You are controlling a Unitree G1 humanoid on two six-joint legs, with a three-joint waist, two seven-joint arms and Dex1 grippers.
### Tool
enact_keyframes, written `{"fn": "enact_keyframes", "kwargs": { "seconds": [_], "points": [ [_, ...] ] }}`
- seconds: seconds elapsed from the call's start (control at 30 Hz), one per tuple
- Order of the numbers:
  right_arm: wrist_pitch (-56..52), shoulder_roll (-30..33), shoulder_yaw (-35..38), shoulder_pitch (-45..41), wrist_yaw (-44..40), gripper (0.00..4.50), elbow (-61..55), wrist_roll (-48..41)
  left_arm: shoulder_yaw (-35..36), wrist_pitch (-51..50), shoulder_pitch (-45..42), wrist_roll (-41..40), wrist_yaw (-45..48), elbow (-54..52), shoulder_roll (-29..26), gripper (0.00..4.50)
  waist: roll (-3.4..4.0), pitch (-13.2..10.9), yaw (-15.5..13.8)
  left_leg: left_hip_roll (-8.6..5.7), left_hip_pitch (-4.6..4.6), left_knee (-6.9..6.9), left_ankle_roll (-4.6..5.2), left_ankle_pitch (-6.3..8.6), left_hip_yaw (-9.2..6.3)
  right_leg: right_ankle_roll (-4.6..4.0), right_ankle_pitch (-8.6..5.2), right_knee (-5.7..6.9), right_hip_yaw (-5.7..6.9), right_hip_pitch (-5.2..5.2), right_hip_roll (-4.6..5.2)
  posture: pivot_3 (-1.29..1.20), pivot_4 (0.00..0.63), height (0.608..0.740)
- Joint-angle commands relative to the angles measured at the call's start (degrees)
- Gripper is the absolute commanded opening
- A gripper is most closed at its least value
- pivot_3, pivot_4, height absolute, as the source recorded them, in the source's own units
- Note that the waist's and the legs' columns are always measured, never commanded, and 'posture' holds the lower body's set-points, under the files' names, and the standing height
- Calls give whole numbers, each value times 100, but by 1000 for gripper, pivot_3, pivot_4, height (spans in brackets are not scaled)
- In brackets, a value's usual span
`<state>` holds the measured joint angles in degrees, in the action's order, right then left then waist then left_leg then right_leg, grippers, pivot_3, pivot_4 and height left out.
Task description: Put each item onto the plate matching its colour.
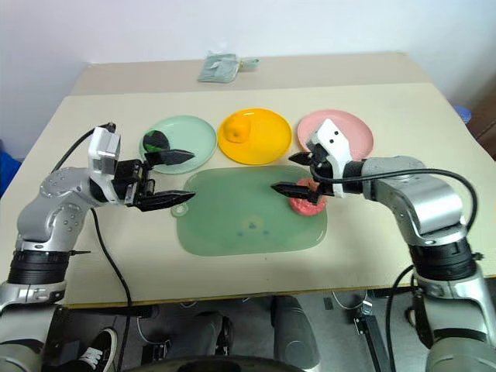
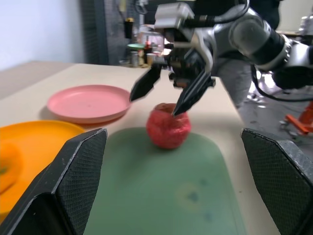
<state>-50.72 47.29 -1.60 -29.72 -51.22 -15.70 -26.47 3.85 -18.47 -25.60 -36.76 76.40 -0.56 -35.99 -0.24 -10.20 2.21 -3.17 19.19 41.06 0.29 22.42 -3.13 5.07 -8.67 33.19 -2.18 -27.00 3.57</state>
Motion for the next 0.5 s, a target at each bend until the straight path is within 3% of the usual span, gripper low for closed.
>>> {"fn": "enact_keyframes", "kwargs": {
  "seconds": [0.03,0.23,0.4,0.5],
  "points": [
    [170,209,-93,278,69,4490,52,306,-57,56,-5,70,156,-14,-75,4500,0,0,-12,0,1,0,-1,0,1,0,0,0,0,0,1,0,150,740],
    [397,255,-300,596,102,4490,316,627,-37,70,-44,106,162,8,-27,4500,-3,2,-36,-2,11,1,-9,-5,3,0,0,-1,-2,-8,9,0,150,740],
    [539,-138,-53,294,365,3228,541,580,14,71,-37,119,126,8,-62,4500,-6,3,-80,-2,6,2,-22,-12,3,0,0,-5,-3,-3,8,0,150,740],
    [1561,-657,260,-310,1171,3221,1468,1020,70,136,-35,133,38,15,-33,4500,-2,1,-112,-2,7,2,-26,-14,4,-1,1,-3,-3,-6,6,0,150,740]
  ]
}}
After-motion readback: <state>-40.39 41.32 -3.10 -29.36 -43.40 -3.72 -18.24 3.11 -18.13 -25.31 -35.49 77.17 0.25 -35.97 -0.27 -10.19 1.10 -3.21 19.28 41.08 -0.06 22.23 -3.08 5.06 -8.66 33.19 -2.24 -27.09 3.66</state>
